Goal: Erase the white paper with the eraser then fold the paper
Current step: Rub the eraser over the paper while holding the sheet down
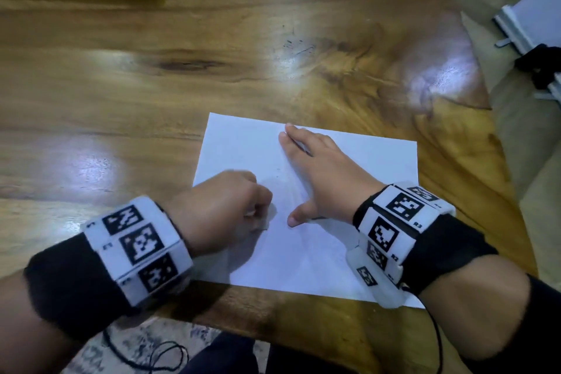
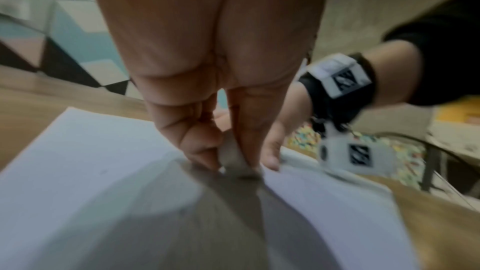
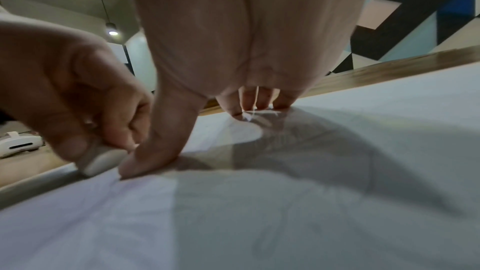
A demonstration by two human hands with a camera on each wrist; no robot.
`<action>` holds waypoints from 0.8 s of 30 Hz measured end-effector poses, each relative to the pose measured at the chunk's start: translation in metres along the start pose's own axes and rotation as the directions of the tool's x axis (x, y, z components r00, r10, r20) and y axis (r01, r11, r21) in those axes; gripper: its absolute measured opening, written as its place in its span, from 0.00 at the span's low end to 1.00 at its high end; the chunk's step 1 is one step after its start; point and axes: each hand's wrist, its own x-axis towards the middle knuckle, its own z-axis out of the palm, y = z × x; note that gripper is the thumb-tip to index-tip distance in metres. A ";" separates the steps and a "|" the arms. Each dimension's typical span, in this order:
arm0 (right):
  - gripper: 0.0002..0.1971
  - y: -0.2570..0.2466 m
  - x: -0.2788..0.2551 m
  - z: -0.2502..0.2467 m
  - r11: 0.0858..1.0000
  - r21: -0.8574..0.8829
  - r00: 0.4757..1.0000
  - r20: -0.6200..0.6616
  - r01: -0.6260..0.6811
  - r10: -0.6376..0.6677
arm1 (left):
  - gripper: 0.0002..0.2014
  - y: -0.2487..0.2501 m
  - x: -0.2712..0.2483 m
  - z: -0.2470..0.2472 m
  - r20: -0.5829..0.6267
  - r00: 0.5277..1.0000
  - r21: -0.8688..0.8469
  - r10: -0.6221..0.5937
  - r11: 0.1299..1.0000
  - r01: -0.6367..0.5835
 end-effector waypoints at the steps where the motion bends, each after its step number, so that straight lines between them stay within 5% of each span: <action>1: 0.64 0.000 0.000 0.000 1.000 -0.001 1.000 -0.001 0.002 -0.002 | 0.07 0.000 0.009 -0.005 -0.036 0.999 0.005 -0.021 1.000 0.021; 5: 0.64 0.001 -0.001 0.000 1.000 0.008 1.000 -0.005 0.002 -0.002 | 0.06 -0.004 0.043 -0.018 -0.270 0.958 0.023 -0.091 0.995 0.101; 9: 0.64 0.000 0.000 -0.001 1.000 0.014 1.000 -0.007 0.005 -0.005 | 0.03 0.001 0.005 0.002 -0.102 0.994 -0.033 0.039 0.999 -0.043; 12: 0.64 0.000 -0.001 -0.001 1.000 0.004 1.000 -0.001 0.005 -0.005 | 0.02 0.000 0.001 -0.002 0.014 1.000 -0.088 0.005 0.996 -0.004; 17: 0.63 0.000 -0.002 -0.002 1.000 -0.004 1.000 -0.002 0.010 -0.010 | 0.05 -0.004 0.040 -0.022 -0.330 0.932 -0.026 -0.150 0.988 0.150; 20: 0.63 0.001 -0.001 -0.002 1.000 0.005 1.000 0.001 0.013 -0.013 | 0.06 -0.004 0.018 -0.011 -0.155 0.988 0.019 -0.015 1.000 0.018; 22: 0.63 0.001 -0.001 -0.002 1.000 0.007 1.000 0.002 0.016 -0.016 | 0.08 -0.003 0.009 -0.009 -0.002 0.999 -0.026 -0.042 0.999 0.042; 24: 0.63 0.002 -0.001 -0.001 1.000 0.007 1.000 -0.007 0.018 -0.018 | 0.07 -0.006 0.021 -0.015 -0.094 0.990 -0.071 -0.100 0.993 0.094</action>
